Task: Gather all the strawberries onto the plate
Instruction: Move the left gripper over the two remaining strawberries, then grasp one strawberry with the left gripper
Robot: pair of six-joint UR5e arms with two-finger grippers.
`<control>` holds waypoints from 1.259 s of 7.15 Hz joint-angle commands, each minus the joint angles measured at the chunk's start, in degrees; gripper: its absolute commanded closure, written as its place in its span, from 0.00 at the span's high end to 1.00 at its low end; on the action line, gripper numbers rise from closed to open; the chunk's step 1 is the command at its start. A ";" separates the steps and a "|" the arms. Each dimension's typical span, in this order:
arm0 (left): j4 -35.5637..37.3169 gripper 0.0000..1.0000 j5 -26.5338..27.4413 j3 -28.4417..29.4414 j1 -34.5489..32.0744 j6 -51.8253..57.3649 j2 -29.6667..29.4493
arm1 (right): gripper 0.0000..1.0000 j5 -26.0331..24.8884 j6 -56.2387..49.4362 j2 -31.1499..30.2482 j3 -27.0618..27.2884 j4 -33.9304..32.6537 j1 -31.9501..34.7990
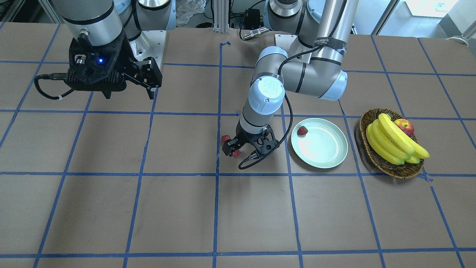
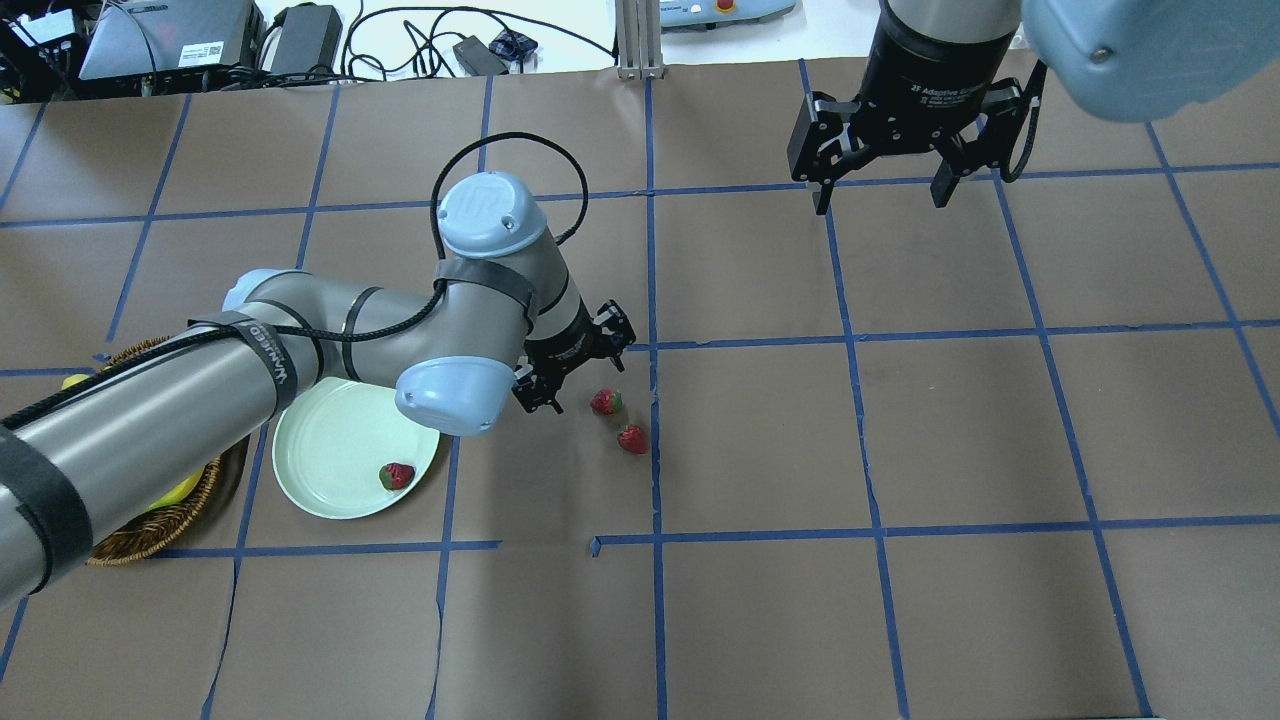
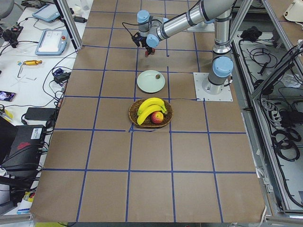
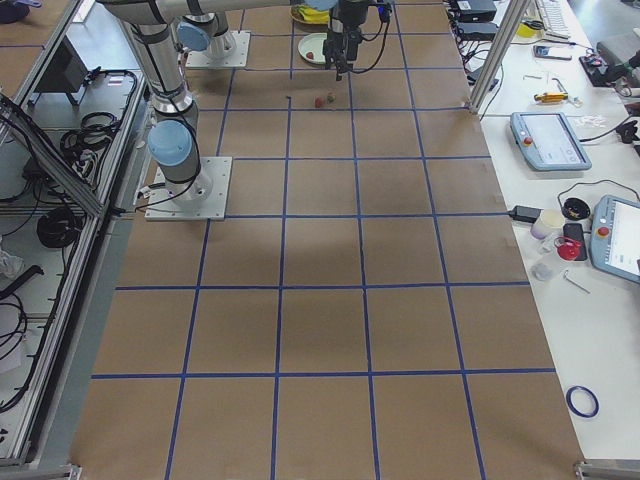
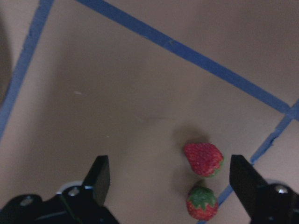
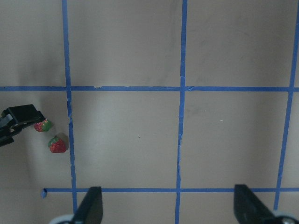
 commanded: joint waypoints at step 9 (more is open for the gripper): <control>-7.49 0.00 13.64 0.04 4.45 18.24 2.85 | 1.00 0.00 0.00 0.00 -0.06 -0.15 -0.08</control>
